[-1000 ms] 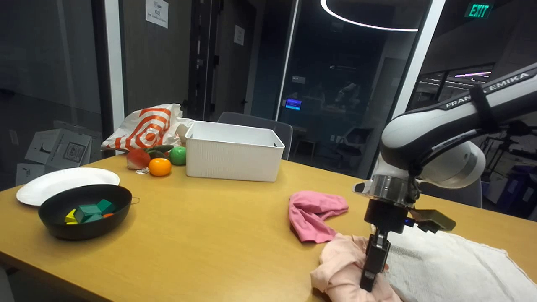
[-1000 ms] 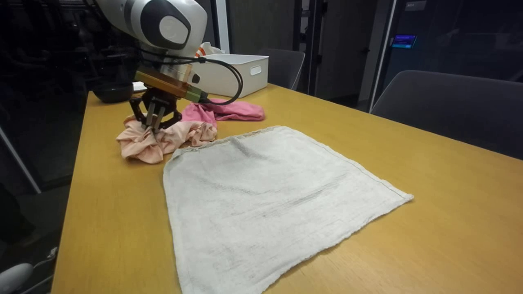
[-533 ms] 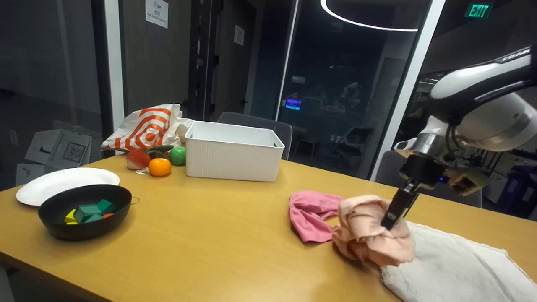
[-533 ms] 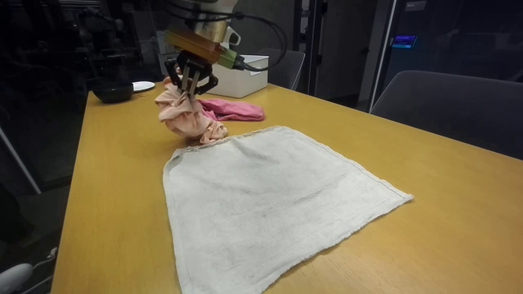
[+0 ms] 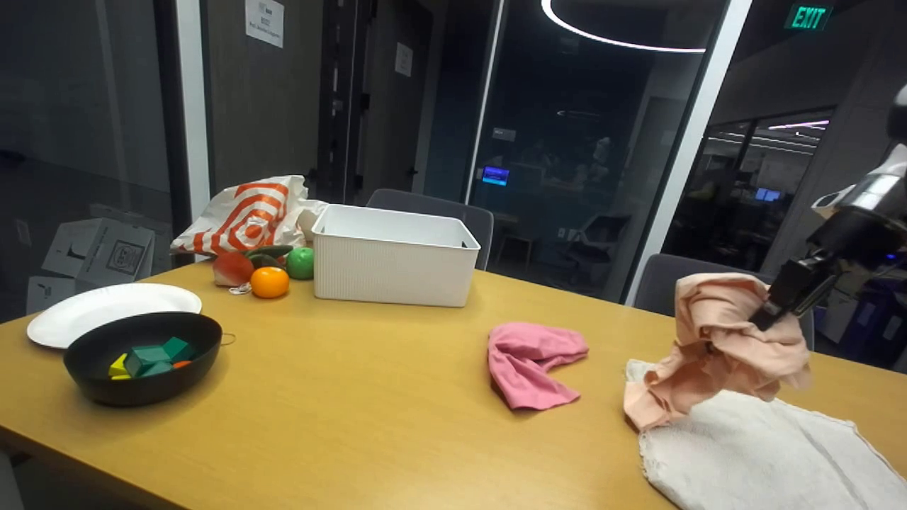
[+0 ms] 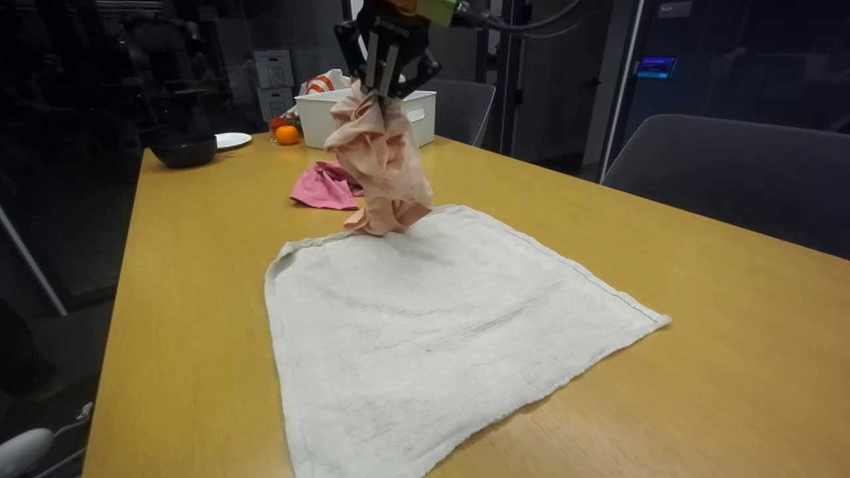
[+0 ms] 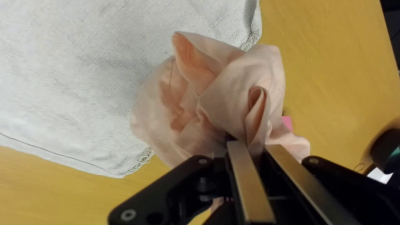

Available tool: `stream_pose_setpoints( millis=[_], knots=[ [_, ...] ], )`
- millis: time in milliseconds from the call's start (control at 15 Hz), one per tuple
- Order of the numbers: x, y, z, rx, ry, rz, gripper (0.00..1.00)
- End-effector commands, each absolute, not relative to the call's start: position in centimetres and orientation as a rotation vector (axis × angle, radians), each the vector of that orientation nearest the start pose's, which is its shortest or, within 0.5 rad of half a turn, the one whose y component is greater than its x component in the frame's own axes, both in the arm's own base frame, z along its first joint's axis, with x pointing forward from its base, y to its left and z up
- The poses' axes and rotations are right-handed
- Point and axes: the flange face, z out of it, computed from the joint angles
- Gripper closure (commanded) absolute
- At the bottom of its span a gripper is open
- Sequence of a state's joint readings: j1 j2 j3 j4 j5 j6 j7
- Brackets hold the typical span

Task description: Put the shirts on the white towel and then cover the shirts with the towel

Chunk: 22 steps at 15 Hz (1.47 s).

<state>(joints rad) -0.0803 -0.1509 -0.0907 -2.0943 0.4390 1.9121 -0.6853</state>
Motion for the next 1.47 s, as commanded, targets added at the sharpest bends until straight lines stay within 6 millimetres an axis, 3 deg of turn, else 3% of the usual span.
stream_pose_setpoints(
  millis=[0, 133, 267, 467, 1067, 1400],
  knots=[
    [46.9, -8.8, 53.1, -2.706, -0.302, -0.293, 0.97],
    [45.4, -10.1, 54.4, -2.729, -0.232, -0.324, 0.97],
    [44.7, -11.1, 54.5, -2.775, -0.157, -0.320, 0.97],
    [44.3, -11.8, 52.8, -2.831, -0.085, -0.240, 0.97],
    [46.9, -9.6, 39.0, -2.916, -0.146, 0.062, 0.97],
    [48.2, -9.8, 33.5, -3.001, -0.134, 0.147, 0.97]
  ],
)
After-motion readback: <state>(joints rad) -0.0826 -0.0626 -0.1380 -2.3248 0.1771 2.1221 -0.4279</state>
